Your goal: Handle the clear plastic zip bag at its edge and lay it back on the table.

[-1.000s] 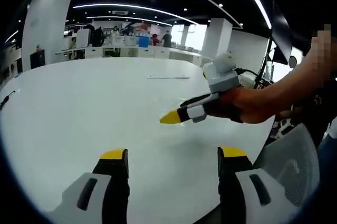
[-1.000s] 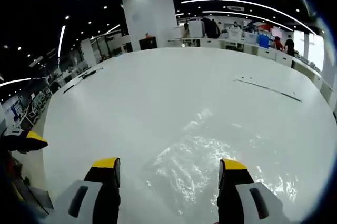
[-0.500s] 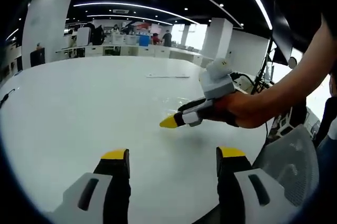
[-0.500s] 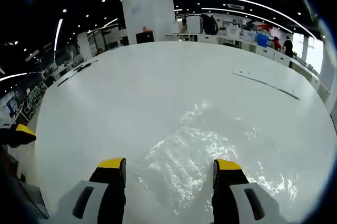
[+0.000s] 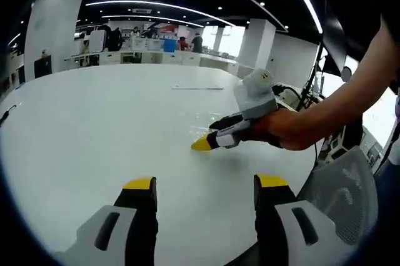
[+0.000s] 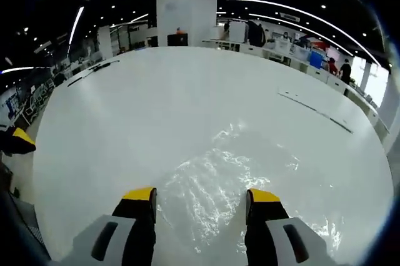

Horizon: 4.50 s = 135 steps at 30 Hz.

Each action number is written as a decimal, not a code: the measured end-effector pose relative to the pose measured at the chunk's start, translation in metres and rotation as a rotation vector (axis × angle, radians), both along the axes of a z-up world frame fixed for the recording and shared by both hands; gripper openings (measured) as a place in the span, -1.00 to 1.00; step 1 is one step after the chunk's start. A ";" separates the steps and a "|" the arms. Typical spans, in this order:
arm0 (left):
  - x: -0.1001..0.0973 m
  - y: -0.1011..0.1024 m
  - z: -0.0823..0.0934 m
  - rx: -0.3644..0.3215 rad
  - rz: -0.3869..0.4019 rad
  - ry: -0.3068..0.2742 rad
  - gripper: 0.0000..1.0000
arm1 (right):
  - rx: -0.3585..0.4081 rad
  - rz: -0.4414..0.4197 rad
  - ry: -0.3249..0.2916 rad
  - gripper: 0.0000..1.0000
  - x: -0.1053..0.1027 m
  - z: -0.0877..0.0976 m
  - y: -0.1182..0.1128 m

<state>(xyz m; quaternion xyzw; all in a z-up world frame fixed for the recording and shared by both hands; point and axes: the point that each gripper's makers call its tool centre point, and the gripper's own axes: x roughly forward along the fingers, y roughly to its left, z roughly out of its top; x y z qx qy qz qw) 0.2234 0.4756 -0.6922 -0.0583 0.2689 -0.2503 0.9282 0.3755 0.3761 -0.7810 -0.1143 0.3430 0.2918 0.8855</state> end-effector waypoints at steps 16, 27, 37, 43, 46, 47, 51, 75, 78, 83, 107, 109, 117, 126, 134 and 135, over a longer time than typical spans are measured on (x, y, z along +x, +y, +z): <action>0.000 0.001 0.000 -0.003 0.003 0.000 0.18 | -0.009 -0.001 0.006 -0.62 -0.002 0.004 -0.003; -0.001 -0.001 0.000 -0.002 -0.002 0.004 0.12 | -0.043 0.016 0.001 -0.95 0.002 0.000 -0.005; -0.001 0.000 -0.002 0.005 -0.006 0.007 0.12 | -0.050 0.047 0.022 -1.00 -0.004 0.000 -0.009; -0.001 -0.002 -0.004 0.019 -0.012 0.012 0.11 | -0.068 0.111 0.000 -1.00 -0.012 0.009 -0.008; -0.001 -0.001 -0.004 0.020 -0.010 0.014 0.11 | -0.070 0.134 -0.021 -1.00 -0.018 0.020 -0.007; -0.001 0.000 -0.004 0.016 -0.006 0.014 0.11 | -0.076 0.152 -0.031 -1.00 -0.019 0.022 -0.006; 0.000 0.001 -0.004 0.018 0.001 0.017 0.09 | -0.105 0.217 -0.050 -1.00 -0.032 0.029 -0.006; -0.001 -0.006 -0.010 0.090 -0.067 0.006 0.06 | -0.137 0.375 -0.085 -1.00 -0.072 0.043 -0.003; 0.000 -0.006 -0.013 0.112 -0.076 0.007 0.04 | -0.141 0.404 -0.085 -1.00 -0.075 0.044 -0.003; 0.002 -0.006 -0.016 0.144 -0.092 0.007 0.01 | -0.178 0.481 -0.095 -1.00 -0.094 0.047 0.000; 0.033 0.010 -0.015 0.333 -0.204 -0.054 -0.05 | -0.212 0.620 -0.122 -1.00 -0.125 0.059 0.006; 0.038 0.010 -0.013 0.354 -0.221 -0.066 -0.06 | -0.215 0.631 -0.123 -1.00 -0.128 0.060 0.006; 0.055 0.008 -0.016 0.443 -0.318 -0.118 -0.09 | -0.223 0.660 -0.124 -1.00 -0.137 0.060 0.005; 0.064 0.002 -0.023 0.514 -0.408 -0.150 -0.12 | -0.222 0.699 -0.136 -1.00 -0.146 0.066 0.007; 0.064 -0.005 -0.027 0.600 -0.508 -0.199 -0.17 | -0.227 0.755 -0.143 -1.00 -0.155 0.069 0.006; 0.064 -0.005 -0.028 0.604 -0.513 -0.199 -0.18 | -0.227 0.760 -0.144 -1.00 -0.156 0.070 0.006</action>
